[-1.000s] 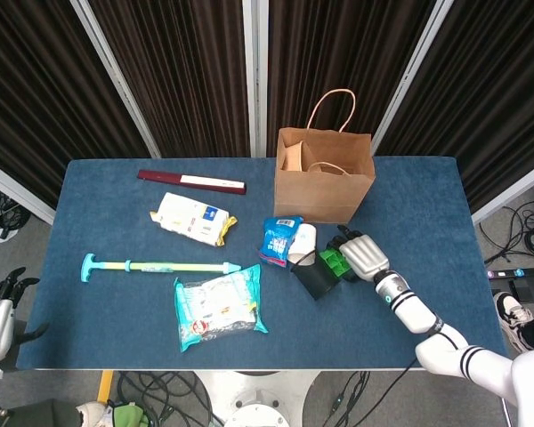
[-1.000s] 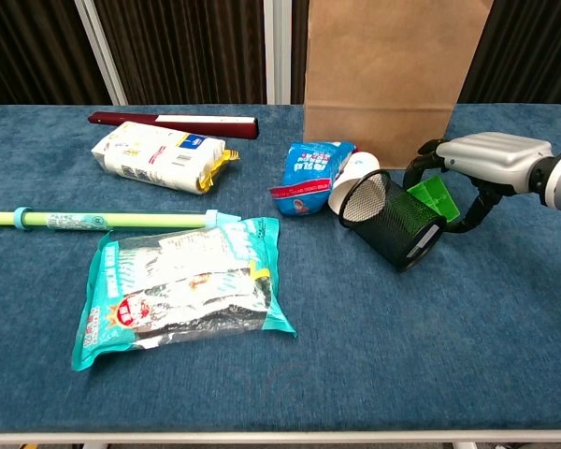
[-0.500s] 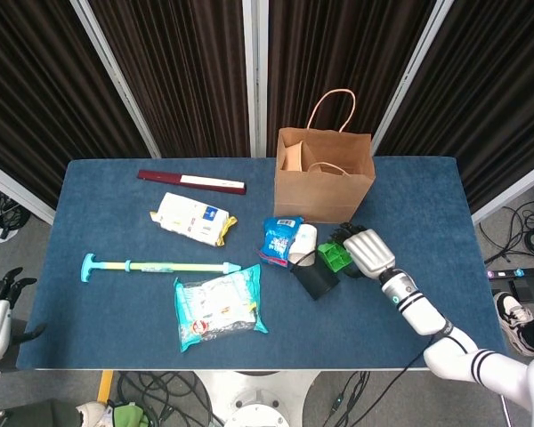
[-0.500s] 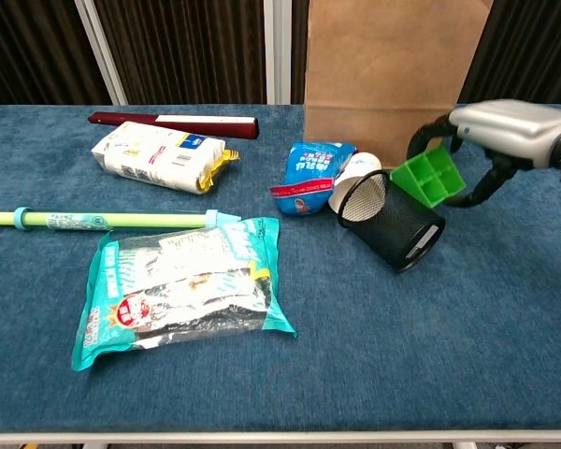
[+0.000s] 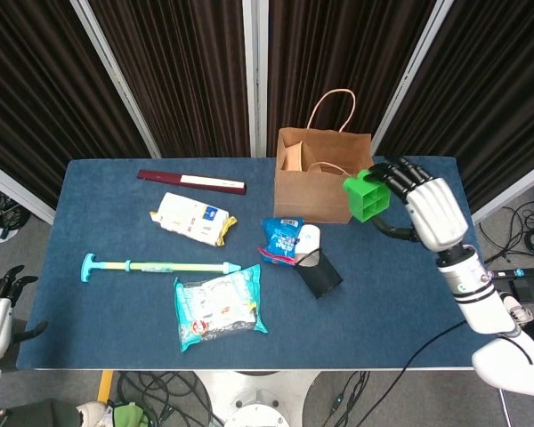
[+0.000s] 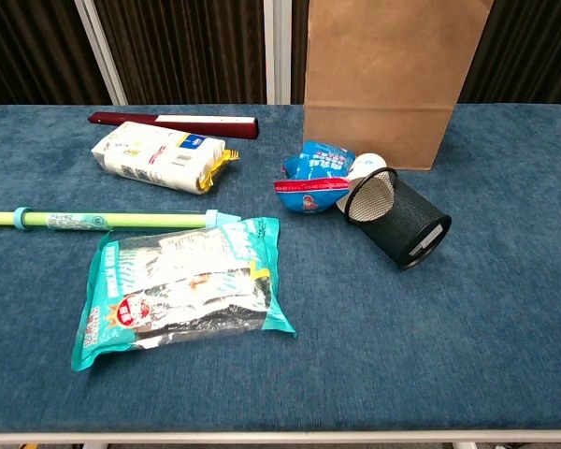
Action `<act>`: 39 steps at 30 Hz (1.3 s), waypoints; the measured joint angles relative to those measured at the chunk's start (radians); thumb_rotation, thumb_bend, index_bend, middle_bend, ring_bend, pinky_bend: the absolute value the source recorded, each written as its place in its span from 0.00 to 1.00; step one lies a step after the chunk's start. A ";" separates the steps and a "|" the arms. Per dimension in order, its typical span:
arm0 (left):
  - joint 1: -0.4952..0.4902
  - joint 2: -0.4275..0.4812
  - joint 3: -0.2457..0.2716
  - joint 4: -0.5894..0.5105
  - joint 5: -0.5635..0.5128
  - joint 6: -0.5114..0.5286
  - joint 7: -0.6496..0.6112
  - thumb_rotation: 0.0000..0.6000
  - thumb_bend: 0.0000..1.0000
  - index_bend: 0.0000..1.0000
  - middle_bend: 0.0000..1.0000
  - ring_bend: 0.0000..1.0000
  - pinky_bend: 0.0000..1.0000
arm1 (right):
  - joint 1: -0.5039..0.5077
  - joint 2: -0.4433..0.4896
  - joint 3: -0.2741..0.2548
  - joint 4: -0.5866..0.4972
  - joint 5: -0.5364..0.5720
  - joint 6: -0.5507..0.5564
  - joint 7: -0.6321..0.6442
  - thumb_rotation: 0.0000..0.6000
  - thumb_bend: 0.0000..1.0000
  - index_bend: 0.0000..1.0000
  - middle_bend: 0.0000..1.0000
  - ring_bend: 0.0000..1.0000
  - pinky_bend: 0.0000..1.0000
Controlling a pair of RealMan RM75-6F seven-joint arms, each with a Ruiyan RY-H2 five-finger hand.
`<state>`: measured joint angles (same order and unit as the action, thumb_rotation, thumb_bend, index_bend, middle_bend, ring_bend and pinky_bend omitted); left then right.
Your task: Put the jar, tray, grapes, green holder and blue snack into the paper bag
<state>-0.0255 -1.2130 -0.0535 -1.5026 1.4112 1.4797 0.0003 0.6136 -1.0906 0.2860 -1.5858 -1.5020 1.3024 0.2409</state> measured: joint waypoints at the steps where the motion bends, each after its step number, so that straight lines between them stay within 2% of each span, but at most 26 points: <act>1: 0.000 0.000 0.000 0.000 0.000 0.000 0.000 1.00 0.09 0.32 0.24 0.23 0.23 | 0.000 0.007 0.021 0.000 0.024 0.002 0.020 1.00 0.31 0.48 0.40 0.15 0.32; 5: -0.002 0.001 -0.002 -0.004 0.000 -0.001 0.003 1.00 0.10 0.32 0.24 0.24 0.23 | 0.020 0.018 0.071 0.015 0.118 -0.032 0.047 1.00 0.30 0.47 0.39 0.15 0.32; 9: -0.004 0.002 -0.002 -0.008 -0.002 -0.004 0.007 1.00 0.09 0.32 0.24 0.24 0.23 | 0.073 0.013 0.105 0.053 0.224 -0.138 0.040 1.00 0.30 0.45 0.38 0.15 0.32; 12: -0.003 0.004 -0.003 -0.010 -0.005 -0.003 0.009 1.00 0.10 0.32 0.24 0.23 0.23 | 0.138 -0.011 0.123 0.106 0.303 -0.247 0.004 1.00 0.30 0.43 0.38 0.15 0.32; 17: -0.001 0.007 -0.003 -0.011 -0.012 -0.007 0.007 1.00 0.10 0.32 0.24 0.23 0.23 | 0.260 -0.095 0.131 0.221 0.423 -0.403 -0.125 1.00 0.30 0.36 0.35 0.13 0.29; 21: 0.000 0.006 -0.003 -0.007 -0.017 -0.010 0.005 1.00 0.10 0.32 0.24 0.24 0.23 | 0.335 -0.176 0.124 0.309 0.507 -0.486 -0.213 1.00 0.29 0.20 0.25 0.06 0.24; 23: 0.001 0.005 -0.003 -0.004 -0.018 -0.010 0.002 1.00 0.10 0.32 0.24 0.24 0.23 | 0.357 -0.199 0.115 0.336 0.542 -0.522 -0.248 1.00 0.27 0.08 0.17 0.01 0.19; 25: 0.002 0.004 -0.002 -0.002 -0.018 -0.010 0.000 1.00 0.10 0.32 0.24 0.24 0.23 | 0.368 -0.209 0.105 0.348 0.568 -0.550 -0.274 1.00 0.22 0.02 0.10 0.00 0.16; 27: 0.003 0.004 -0.002 0.000 -0.018 -0.009 -0.003 1.00 0.09 0.32 0.24 0.24 0.23 | 0.371 -0.209 0.097 0.345 0.578 -0.558 -0.283 1.00 0.17 0.00 0.06 0.00 0.14; 32: -0.001 0.004 -0.002 -0.001 -0.014 -0.010 -0.001 1.00 0.10 0.32 0.24 0.24 0.23 | 0.356 -0.182 0.098 0.306 0.570 -0.546 -0.273 1.00 0.08 0.00 0.02 0.00 0.12; 35: -0.001 0.004 -0.003 -0.005 -0.010 -0.006 0.005 1.00 0.10 0.32 0.24 0.24 0.23 | 0.335 -0.160 0.106 0.265 0.543 -0.513 -0.240 1.00 0.05 0.00 0.04 0.00 0.12; 39: 0.001 0.007 -0.003 -0.011 -0.007 0.001 0.010 1.00 0.09 0.32 0.24 0.24 0.22 | 0.284 -0.129 0.113 0.200 0.450 -0.425 -0.159 1.00 0.04 0.00 0.13 0.00 0.12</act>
<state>-0.0246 -1.2063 -0.0566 -1.5141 1.4037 1.4806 0.0099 0.8974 -1.2194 0.3990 -1.3859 -1.0519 0.8774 0.0817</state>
